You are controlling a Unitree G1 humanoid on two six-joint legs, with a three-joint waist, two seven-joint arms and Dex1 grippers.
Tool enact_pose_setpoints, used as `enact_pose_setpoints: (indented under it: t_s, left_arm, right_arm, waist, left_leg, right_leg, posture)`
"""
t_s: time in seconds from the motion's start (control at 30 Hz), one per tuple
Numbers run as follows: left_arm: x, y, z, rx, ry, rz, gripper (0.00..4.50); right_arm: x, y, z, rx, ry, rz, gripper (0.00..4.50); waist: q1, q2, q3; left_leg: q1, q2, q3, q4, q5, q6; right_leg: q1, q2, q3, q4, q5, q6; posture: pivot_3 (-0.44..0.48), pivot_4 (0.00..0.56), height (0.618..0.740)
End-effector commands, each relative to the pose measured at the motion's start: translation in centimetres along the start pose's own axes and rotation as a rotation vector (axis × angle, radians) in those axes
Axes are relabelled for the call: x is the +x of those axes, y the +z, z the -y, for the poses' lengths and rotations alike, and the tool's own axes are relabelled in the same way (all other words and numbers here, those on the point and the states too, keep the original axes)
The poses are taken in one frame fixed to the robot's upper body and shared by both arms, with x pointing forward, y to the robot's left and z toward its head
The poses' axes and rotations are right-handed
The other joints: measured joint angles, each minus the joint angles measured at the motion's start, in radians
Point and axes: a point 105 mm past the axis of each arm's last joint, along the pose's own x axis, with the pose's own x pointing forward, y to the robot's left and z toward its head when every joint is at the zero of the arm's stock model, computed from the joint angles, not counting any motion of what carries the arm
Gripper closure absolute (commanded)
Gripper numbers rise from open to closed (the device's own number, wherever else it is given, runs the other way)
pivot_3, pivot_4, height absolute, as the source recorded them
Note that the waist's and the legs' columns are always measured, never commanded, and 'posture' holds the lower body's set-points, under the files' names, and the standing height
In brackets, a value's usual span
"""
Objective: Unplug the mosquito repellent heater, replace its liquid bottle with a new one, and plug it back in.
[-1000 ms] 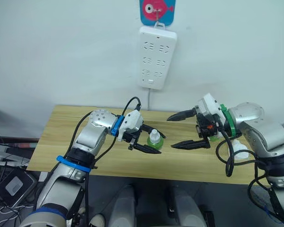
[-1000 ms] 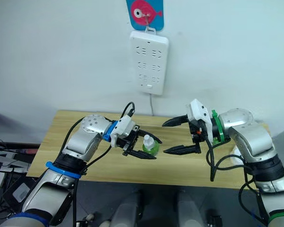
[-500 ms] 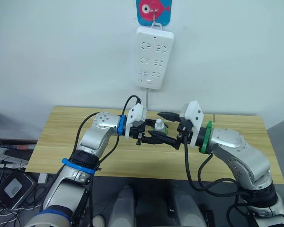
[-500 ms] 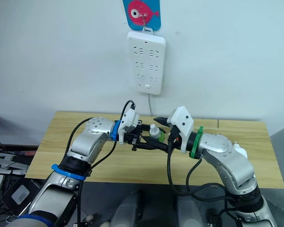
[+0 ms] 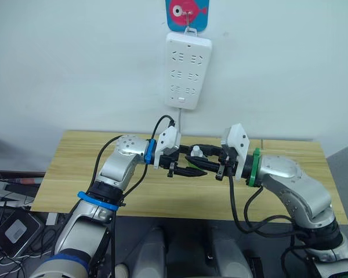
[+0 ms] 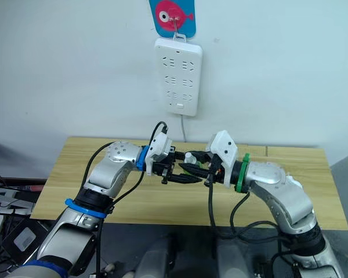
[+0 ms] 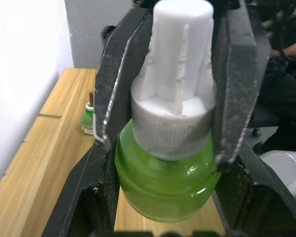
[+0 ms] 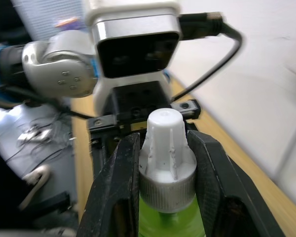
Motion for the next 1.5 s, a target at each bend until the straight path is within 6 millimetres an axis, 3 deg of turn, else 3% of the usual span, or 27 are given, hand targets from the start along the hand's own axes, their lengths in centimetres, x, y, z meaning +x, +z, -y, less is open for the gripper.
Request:
enact_pose_setpoints:
  t_s: [0.03,0.2,0.37,0.5,0.67,0.7,0.83,1.1,1.2,1.5]
  left_arm:
    - [0.2,0.5,1.6,0.035,-0.097,-0.001,2.26]
    - [0.4,0.6,3.3,0.049,-0.184,-0.004,2.26]
    - [0.4,0.5,3.9,0.046,-0.203,-0.011,2.26]
    - [0.3,0.4,3.3,0.043,-0.165,-0.011,2.26]
    - [0.1,0.3,2.1,0.045,-0.103,-0.007,2.26]
    - [0.1,0.3,1.9,0.045,-0.096,-0.005,2.26]
    - [0.1,0.3,1.4,0.038,-0.067,0.002,2.26]
    - [0.2,0.7,0.2,0.01,0.016,0.03,2.26]
    - [0.1,0.7,0.2,0.013,0.014,0.023,2.26]
    - [0.0,0.9,0.1,0.025,0.009,0.02,2.26]
  right_arm:
    - [0.4,2.2,-1.7,-0.098,0.3,0.089,3.41]
    - [0.9,1.2,-1.5,-0.161,0.53,0.058,3.41]
    - [1.2,1.1,-0.7,-0.169,0.586,0.046,3.41]
    - [-0.1,1.1,-0.3,-0.13,0.56,0.035,2.08]
    - [-3.2,0.3,-0.3,-0.094,0.475,-0.03,0.26]
    - [-3.7,0.1,-0.4,-0.086,0.447,-0.04,0.06]
    - [-4.6,0.1,-0.6,-0.074,0.298,-0.045,0.06]
    - [-0.7,2.5,-1.4,-0.084,0.017,0.08,0.06]
    - [0.2,2.0,-1.8,-0.08,-0.011,0.073,0.06]
    - [0.3,0.8,0.8,-0.075,-0.193,0.046,0.06]
  waist:
    - [-0.001,0.0,0.0]
    - [0.004,0.0,0.0]
    - [0.006,0.0,0.0]
    - [0.008,0.0,0.0]
    - [0.017,0.0,0.0]
    - [0.018,0.0,0.0]
    - [0.012,0.0,0.0]
    - [0.0,0.0,0.0]
    - [0.001,0.0,0.0]
    - [0.003,0.0,0.0]
  left_leg:
    - [0.0,0.001,0.0,0.0,0.0,0.0]
    - [0.0,0.001,0.0,0.0,0.0,0.0]
    - [0.0,0.001,-0.002,0.0,0.0,0.0]
    - [0.0,0.001,-0.003,0.0,0.0,0.0]
    - [0.0,0.0,-0.004,0.0,0.0,0.0]
    - [0.0,-0.001,-0.004,0.0,0.0,0.0]
    - [0.0,0.0,-0.003,0.0,0.0,0.0]
    - [0.001,0.002,-0.003,0.0,0.0,0.0]
    - [0.001,0.0,-0.003,0.0,0.0,0.0]
    - [0.0,-0.001,-0.003,0.0,0.0,0.0]
  right_leg:
    - [0.0,0.001,0.0,0.0,0.0,0.0]
    - [0.0,0.002,-0.001,0.0,0.0,0.0]
    - [0.0,0.001,0.0,0.0,0.0,0.0]
    - [0.0,0.001,-0.001,0.0,0.0,0.0]
    - [0.0,-0.001,-0.001,0.0,0.0,0.0]
    - [0.0,-0.002,-0.001,-0.001,0.0,0.0]
    - [0.0,-0.003,0.0,0.0,0.0,0.0]
    - [0.0,-0.002,-0.001,0.001,0.0,0.0]
    - [0.0,-0.002,-0.001,0.001,0.0,0.0]
    - [0.0,-0.003,0.0,0.0,0.0,0.0]
  posture:
    - [0.068,0.285,0.74]
    - [0.109,0.287,0.74]
    - [0.122,0.296,0.74]
    - [0.112,0.297,0.74]
    - [0.095,0.292,0.74]
    - [0.088,0.291,0.74]
    - [0.07,0.285,0.74]
    - [0.063,0.278,0.74]
    - [0.068,0.271,0.74]
    - [0.066,0.257,0.74]
